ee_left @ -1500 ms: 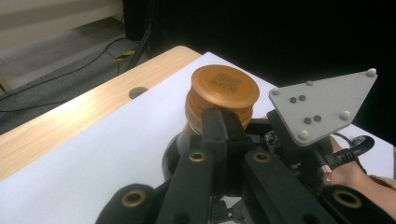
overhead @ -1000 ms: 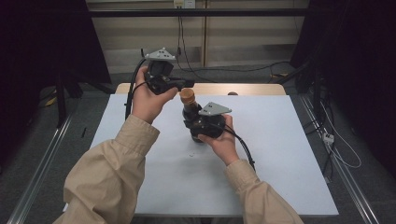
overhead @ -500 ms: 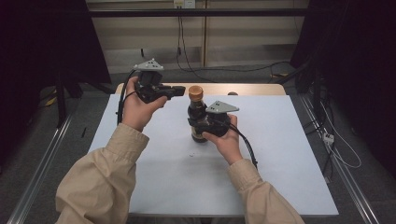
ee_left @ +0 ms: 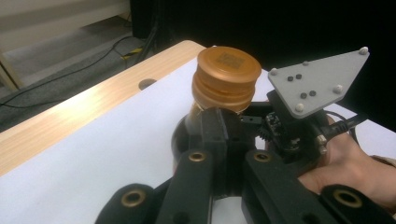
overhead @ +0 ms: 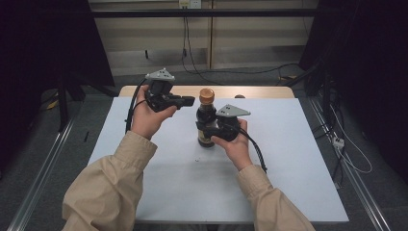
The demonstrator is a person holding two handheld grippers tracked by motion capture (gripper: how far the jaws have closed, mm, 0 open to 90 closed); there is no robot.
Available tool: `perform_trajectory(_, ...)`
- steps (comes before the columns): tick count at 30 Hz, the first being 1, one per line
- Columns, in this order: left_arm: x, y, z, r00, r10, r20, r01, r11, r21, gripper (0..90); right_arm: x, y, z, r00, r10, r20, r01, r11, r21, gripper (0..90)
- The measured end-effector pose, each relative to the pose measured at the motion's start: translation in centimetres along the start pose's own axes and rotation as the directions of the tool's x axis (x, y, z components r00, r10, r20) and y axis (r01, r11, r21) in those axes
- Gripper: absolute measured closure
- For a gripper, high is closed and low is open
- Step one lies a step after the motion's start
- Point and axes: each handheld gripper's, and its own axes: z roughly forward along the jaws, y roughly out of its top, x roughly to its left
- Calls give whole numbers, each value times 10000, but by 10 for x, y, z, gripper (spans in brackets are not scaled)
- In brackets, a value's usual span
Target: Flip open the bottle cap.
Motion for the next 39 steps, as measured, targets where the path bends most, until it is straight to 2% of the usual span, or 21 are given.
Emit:
perform_trajectory(6,-2,2,4,9996,295,32,-296,9993,247,900,0,0,0,10000,31,17,-31,10000,-14,309)
perform_trajectory(18,-3,6,12,9994,318,99,-320,9991,287,900,0,0,0,10000,12,6,-12,10000,-26,309)
perform_trajectory(20,-4,7,14,9989,460,-4,-459,9981,419,900,0,-1,-1,10000,24,-7,-24,10000,-57,309)
perform_trajectory(29,-3,9,15,9992,412,-5,-412,9988,283,900,-2,-2,-1,9999,114,-24,-114,9999,-103,309)
perform_trajectory(31,-4,11,15,9981,607,-113,-602,9973,424,900,-2,-2,-1,9999,109,-16,-109,9999,-101,310)
perform_trajectory(39,-5,12,15,9987,494,-94,-490,9980,393,900,-2,-2,-1,9999,140,-2,-140,9999,-96,310)
